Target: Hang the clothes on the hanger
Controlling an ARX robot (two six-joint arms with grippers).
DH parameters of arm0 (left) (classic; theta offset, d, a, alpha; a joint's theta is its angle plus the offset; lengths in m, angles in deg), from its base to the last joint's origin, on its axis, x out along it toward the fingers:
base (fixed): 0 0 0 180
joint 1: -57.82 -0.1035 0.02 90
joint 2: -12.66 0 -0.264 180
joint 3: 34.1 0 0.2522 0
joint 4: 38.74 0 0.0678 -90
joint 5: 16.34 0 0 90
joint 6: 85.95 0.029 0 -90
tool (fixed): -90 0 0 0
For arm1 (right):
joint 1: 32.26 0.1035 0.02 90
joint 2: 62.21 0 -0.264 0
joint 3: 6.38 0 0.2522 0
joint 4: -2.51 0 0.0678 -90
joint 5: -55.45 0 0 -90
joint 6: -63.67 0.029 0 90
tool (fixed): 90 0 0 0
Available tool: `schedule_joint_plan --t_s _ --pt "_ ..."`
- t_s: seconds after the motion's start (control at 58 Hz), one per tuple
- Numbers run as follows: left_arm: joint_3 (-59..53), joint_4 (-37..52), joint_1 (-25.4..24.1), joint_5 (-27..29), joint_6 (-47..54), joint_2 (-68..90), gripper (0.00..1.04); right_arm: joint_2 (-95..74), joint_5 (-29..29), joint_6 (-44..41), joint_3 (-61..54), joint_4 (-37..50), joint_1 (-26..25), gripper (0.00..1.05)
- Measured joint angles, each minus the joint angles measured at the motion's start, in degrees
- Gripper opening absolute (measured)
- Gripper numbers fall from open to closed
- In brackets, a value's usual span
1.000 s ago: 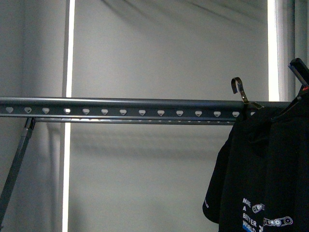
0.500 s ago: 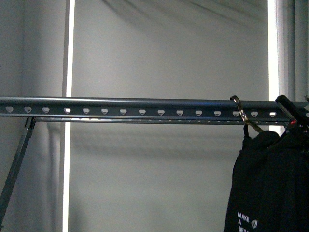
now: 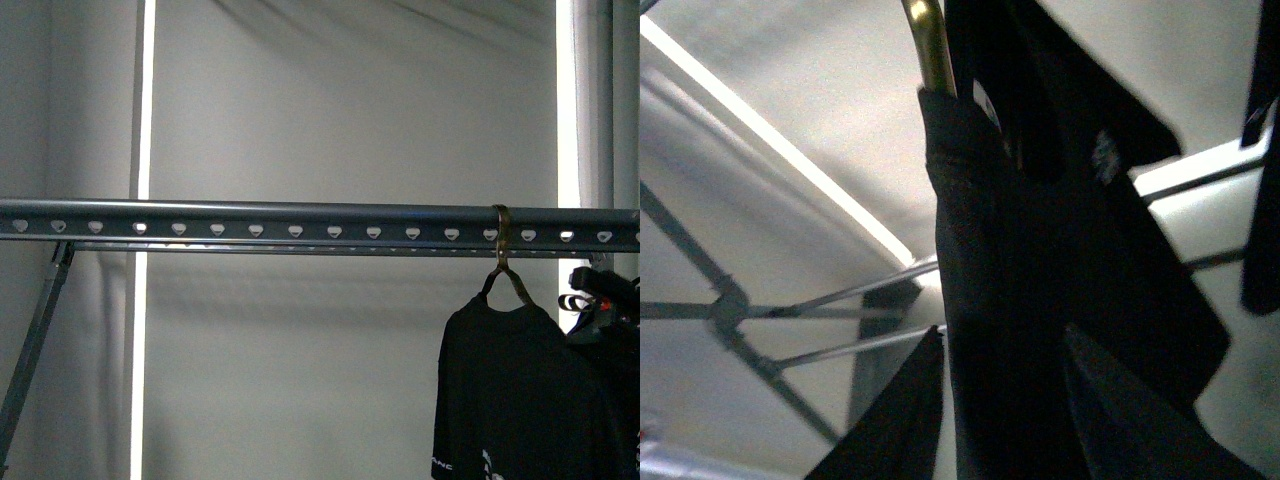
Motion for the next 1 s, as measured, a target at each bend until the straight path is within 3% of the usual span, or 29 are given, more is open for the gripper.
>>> schedule_joint_plan --t_s 0.103,0.155,0.241,0.293,0.362,0.414,0.483,0.586,0.672,0.81,1.0 --pt "0.0 -3.02 0.0 -0.02 0.04 -2.91 0.04 18.93 -3.21 -6.19 -16.66 13.14 0.17 0.66" --pt "0.0 -3.65 0.0 -0.02 0.04 -3.58 0.04 23.78 -3.76 -7.3 -20.44 15.41 0.15 0.72" --pt "0.0 -5.49 0.0 -0.02 0.04 -5.44 0.04 41.05 -5.03 -9.94 -34.14 19.28 -0.07 0.93" --pt "0.0 -6.25 0.0 -0.02 0.04 -6.16 0.04 48.41 -7.56 -11.56 -39.95 20.63 0.35 0.99" --pt "0.0 -7.52 0.0 -0.02 0.04 -7.39 0.04 62.9 -12.41 -16.24 -48.41 18.08 2.49 0.95" --pt "0.0 -9.66 0.0 0.0 0.07 -9.49 0.04 74.69 -14.38 -20.37 -48.83 0.55 3.41 0.82" --pt "0.0 -17.33 0.0 -0.04 0.07 -15.56 0.04 81.74 -14.56 -22.08 -53.27 -8.07 3.54 0.68" --pt "0.0 -18.21 0.0 -0.02 0.07 -17.68 0.04 83.71 -14.64 -23.06 -58.93 -9.01 3.54 0.48" --pt "0.0 -18.29 0.0 -0.02 0.07 -17.77 0.04 85.57 -14.64 -23.41 -60.3 -8.46 3.54 0.24" --pt "0.0 -18.29 0.0 -0.02 0.07 -17.84 0.04 86.58 -14.64 -23.56 -61.51 -8.07 3.54 0.02" --pt "0.0 -18.29 0.0 -0.02 0.09 -17.84 0.04 87.67 -14.62 -23.67 -62.93 -7.85 3.54 0.02"
